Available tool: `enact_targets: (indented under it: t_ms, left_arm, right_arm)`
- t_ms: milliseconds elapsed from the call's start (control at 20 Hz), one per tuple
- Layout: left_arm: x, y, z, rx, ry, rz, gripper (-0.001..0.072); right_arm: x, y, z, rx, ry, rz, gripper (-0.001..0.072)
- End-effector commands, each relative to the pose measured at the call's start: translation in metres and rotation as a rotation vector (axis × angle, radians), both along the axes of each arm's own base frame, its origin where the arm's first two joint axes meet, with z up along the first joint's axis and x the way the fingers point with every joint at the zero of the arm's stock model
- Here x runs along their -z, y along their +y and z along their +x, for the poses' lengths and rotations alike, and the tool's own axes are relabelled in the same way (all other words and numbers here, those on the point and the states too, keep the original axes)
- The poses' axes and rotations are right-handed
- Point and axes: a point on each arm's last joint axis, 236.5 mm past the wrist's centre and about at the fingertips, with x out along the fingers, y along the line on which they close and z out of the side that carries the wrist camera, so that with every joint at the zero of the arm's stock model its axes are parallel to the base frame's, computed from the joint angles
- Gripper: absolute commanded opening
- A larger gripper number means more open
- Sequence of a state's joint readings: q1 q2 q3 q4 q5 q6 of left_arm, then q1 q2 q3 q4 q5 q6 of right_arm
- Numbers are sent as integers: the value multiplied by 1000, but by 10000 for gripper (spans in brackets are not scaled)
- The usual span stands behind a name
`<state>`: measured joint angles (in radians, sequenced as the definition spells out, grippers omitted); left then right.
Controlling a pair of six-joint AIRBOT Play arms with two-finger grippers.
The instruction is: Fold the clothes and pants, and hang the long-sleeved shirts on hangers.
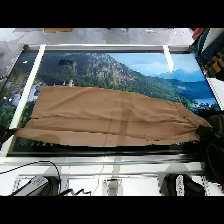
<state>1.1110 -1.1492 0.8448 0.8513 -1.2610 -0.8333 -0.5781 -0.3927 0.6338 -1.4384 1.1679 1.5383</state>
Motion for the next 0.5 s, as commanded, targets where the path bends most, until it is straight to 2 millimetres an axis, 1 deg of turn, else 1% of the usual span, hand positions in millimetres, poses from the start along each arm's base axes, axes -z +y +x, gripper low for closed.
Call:
enact_targets:
  t_ms: [0,100,200,300,350,400,450]
  left_arm:
    - [-10,-7,7,13,-42,-25,15]
    - [-19,-8,13,9,-84,-23,15]
    - [-37,-7,26,12,-162,-14,15]
    - [-68,-4,45,5,-289,-6,14]
    - [-83,0,54,-12,-341,2,14]
    - [-94,4,61,-17,-371,20,13]
    - [-102,5,69,-7,-381,54,13]
  right_arm:
    - [-16,3,-29,22,55,-29,37]
    - [-26,5,-35,24,57,-39,37]
    - [-47,3,-32,27,3,-69,37]
    - [-72,0,-28,31,-56,-107,36]
    - [-80,-2,-27,34,-78,-123,36]
    - [-82,-3,-25,35,-84,-127,36]
    - [-77,-3,-25,35,-69,-120,36]
